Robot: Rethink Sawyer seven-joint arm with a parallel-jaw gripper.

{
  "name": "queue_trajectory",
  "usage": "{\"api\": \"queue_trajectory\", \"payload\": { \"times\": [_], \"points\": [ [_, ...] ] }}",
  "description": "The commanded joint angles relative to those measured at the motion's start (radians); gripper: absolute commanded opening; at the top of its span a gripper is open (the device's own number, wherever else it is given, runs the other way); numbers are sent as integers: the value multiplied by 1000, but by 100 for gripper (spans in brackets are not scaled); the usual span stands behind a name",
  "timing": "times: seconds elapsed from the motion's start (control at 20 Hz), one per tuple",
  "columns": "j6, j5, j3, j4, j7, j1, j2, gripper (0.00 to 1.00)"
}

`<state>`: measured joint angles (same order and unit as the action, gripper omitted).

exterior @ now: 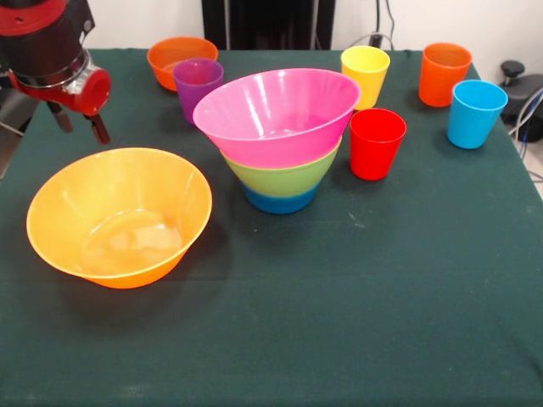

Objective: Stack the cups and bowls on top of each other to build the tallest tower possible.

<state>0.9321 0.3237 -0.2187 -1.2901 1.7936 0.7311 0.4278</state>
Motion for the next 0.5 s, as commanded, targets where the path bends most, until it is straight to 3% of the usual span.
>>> {"api": "queue_trajectory", "payload": {
  "times": [0.05, 0.5],
  "points": [
    [-99, 95, -88, -4, -194, -10, -91, 100],
    [-133, 104, -96, 10, -212, 4, -123, 100]
  ]
}}
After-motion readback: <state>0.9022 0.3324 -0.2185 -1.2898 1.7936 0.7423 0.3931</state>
